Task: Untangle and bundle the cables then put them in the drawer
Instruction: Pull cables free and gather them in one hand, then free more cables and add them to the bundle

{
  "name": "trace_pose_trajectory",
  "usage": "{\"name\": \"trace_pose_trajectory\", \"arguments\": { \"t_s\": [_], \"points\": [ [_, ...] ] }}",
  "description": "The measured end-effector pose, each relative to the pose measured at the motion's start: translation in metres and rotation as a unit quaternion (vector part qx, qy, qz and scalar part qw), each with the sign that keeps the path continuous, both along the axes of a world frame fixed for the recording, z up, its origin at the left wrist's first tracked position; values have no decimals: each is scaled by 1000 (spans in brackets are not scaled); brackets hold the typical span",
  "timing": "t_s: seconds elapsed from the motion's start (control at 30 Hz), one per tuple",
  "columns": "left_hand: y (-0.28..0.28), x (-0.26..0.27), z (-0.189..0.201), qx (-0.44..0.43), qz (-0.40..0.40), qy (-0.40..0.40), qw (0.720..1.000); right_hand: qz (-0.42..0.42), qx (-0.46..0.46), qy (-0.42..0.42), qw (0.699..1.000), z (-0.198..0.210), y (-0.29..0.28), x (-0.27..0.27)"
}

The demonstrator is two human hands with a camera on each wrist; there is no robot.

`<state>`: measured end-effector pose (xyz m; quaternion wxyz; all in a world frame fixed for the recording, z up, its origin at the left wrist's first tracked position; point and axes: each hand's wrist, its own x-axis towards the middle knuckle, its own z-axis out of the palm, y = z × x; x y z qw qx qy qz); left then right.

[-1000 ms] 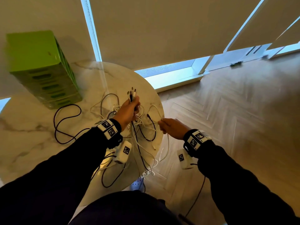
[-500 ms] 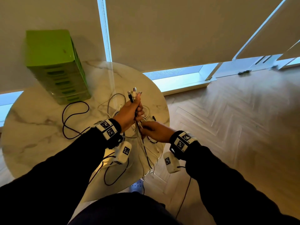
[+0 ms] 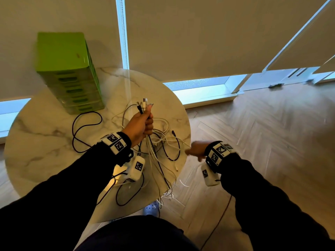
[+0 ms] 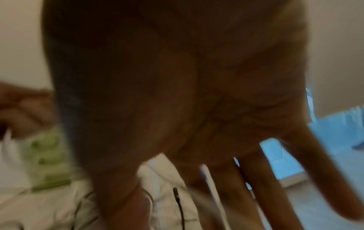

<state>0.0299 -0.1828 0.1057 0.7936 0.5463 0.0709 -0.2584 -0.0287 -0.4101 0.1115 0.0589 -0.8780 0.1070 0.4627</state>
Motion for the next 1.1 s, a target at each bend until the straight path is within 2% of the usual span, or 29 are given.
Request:
{"name": "trace_pose_trajectory", "arguments": {
  "t_s": [0.03, 0.07, 0.1, 0.13, 0.2, 0.23, 0.3, 0.37, 0.43, 0.5, 0.63, 0.7, 0.77, 0.87, 0.93, 1.1],
  "points": [
    [-1, -1, 4, -15, -18, 0, 1000, 54, -65, 60, 995, -2, -2, -3],
    [-2, -3, 8, -26, -38, -3, 999, 91, -83, 74, 990, -3, -1, -5],
    [-4, -5, 12, -33, -60, -8, 998, 99, -36, 61, 993, -6, 2, -5],
    [-6, -6, 16, -36, -80, -11, 996, 83, 56, 32, 994, -2, 9, -7],
    [-10, -10, 23, -35, -111, -17, 993, 39, 247, -49, 967, 1, 31, -4],
    [-11, -12, 26, -30, -125, -19, 992, 19, 299, -80, 951, -1, 44, 0],
    [-12, -14, 31, -19, -156, -23, 987, 6, 344, -83, 935, -5, 68, 6],
    [-6, -12, 35, -16, -181, -26, 983, 32, 361, -26, 932, -15, 78, 10],
    [6, -9, 38, -22, -194, -18, 981, 50, 358, 66, 930, -24, 72, 11],
    [18, -5, 37, -32, -186, -4, 982, 52, 322, 96, 940, -24, 61, 12],
    [30, 1, 29, -60, -91, -3, 994, 62, 156, -64, 984, -26, 35, 25],
    [33, 5, 26, -89, -24, -25, 995, 47, 108, -137, 984, -28, 29, 28],
    [35, 9, 27, -106, 48, -43, 992, 96, 92, -153, 979, -23, 36, 24],
    [34, 15, 31, -101, 134, -45, 985, 213, 116, -100, 965, -20, 70, 8],
    [28, 19, 28, -82, 166, -31, 982, 254, 141, -65, 955, -26, 95, -5],
    [25, 13, 0, 32, 146, -8, 989, 300, 155, 14, 941, -33, 131, -22]
  ]
}}
